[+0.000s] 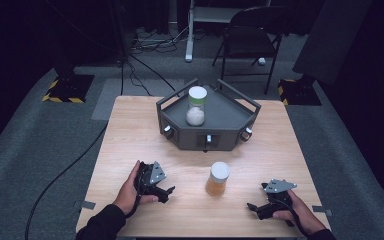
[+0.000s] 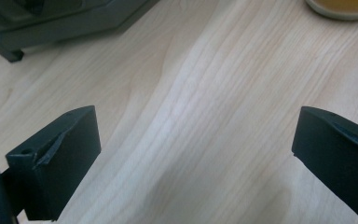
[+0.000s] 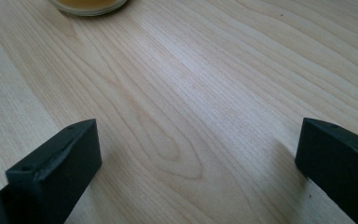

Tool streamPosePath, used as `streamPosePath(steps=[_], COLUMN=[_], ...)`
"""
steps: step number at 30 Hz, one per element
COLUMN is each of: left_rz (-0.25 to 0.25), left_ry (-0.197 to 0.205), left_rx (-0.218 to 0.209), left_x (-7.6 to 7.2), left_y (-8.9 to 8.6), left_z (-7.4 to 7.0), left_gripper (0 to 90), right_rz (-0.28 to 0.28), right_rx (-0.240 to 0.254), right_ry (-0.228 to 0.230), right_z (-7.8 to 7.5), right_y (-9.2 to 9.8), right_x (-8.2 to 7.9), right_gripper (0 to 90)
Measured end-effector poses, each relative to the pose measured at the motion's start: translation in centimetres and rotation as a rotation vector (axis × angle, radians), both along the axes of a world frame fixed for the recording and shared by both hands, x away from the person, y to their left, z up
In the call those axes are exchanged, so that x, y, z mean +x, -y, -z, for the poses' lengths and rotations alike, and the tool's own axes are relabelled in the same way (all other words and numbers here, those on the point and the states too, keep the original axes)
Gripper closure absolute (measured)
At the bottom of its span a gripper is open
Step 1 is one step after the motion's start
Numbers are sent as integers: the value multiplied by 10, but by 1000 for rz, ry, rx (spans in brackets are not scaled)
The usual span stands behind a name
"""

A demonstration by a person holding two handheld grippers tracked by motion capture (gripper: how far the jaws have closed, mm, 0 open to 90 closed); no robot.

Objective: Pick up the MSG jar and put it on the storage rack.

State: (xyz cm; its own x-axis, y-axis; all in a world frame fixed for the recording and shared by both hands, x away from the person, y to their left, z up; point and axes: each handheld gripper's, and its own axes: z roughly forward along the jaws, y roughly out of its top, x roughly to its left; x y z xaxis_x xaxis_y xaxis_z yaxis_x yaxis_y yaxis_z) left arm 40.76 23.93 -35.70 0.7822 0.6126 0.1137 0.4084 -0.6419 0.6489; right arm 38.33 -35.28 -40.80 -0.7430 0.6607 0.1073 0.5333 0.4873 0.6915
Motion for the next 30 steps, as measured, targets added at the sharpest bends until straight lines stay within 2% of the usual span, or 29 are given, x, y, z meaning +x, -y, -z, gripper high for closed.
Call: streamPosePath(steps=[3,4,5,7,16,18,23,30], left_rz=[-11,-11,-8,-17,-26,-30,-47,-67], left_ry=[-7,-18,-20,-44,-59,-68,-79,-113], left_rx=[-3,-5,15,9,41,60,50,8], left_x=[-2,-1,-2,0,-4,-5,-5,-2], left_y=[-3,-4,-3,-6,-12,-14,-20,-32], left_z=[1,2,3,3,3,3,5,8], left_gripper=[11,11,11,12,12,12,9,5], right_rz=[0,0,0,0,-2,-2,-2,-6], right_rx=[0,0,0,-1,0,0,0,1], right_ry=[0,0,0,0,0,0,0,0], right_z=[0,0,0,0,0,0,0,0], right_y=[0,0,0,0,0,0,0,0], right_x=[0,0,0,0,0,0,0,0], right_gripper=[0,0,0,0,0,0,0,0])
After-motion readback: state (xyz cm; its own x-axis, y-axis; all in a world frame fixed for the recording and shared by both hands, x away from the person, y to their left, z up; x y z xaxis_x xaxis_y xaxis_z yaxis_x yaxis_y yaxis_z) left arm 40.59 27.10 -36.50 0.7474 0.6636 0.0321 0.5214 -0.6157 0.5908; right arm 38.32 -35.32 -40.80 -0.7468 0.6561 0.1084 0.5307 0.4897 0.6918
